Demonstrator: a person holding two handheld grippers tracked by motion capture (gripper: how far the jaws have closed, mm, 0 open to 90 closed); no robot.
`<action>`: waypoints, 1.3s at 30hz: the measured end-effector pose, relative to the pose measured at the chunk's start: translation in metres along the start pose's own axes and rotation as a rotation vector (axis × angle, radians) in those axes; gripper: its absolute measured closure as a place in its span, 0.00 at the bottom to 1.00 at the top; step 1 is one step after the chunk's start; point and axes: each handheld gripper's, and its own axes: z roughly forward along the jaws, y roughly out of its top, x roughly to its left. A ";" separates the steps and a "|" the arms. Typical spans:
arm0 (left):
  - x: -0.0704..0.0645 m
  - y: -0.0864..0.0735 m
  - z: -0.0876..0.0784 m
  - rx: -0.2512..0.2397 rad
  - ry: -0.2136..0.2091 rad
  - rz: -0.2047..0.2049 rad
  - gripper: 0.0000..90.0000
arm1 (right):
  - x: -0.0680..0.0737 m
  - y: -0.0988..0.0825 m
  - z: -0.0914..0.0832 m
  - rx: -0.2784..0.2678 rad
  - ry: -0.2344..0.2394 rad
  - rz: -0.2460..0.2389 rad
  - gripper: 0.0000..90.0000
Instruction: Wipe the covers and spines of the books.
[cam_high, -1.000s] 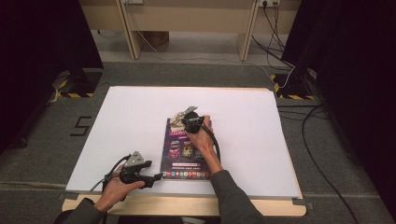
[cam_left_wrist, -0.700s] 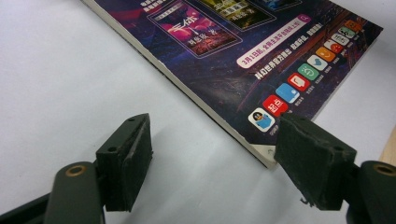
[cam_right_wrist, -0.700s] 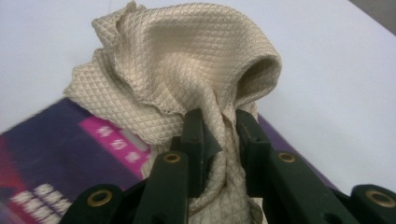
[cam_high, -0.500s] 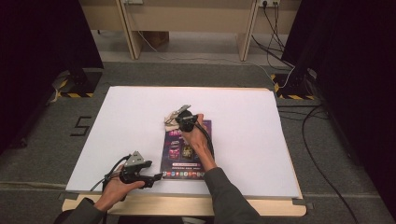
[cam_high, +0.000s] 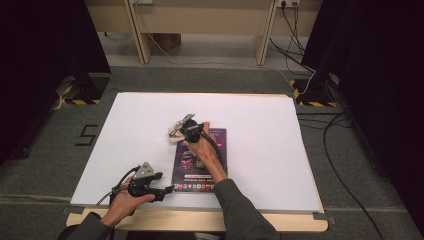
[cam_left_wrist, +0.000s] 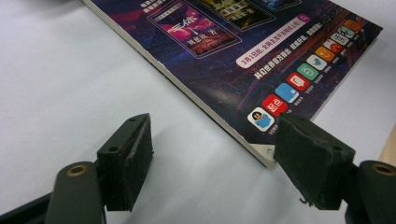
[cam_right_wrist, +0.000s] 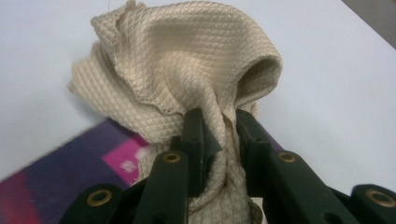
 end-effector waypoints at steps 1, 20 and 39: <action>0.000 0.000 0.000 0.000 -0.002 -0.003 0.30 | -0.004 -0.002 -0.002 0.018 -0.018 0.007 0.85; 0.000 -0.001 0.000 0.001 -0.002 -0.009 0.30 | 0.021 0.001 -0.006 -0.030 0.072 -0.033 0.85; 0.001 -0.002 -0.001 -0.002 0.000 -0.015 0.29 | -0.046 -0.055 -0.031 0.006 -0.024 0.078 0.84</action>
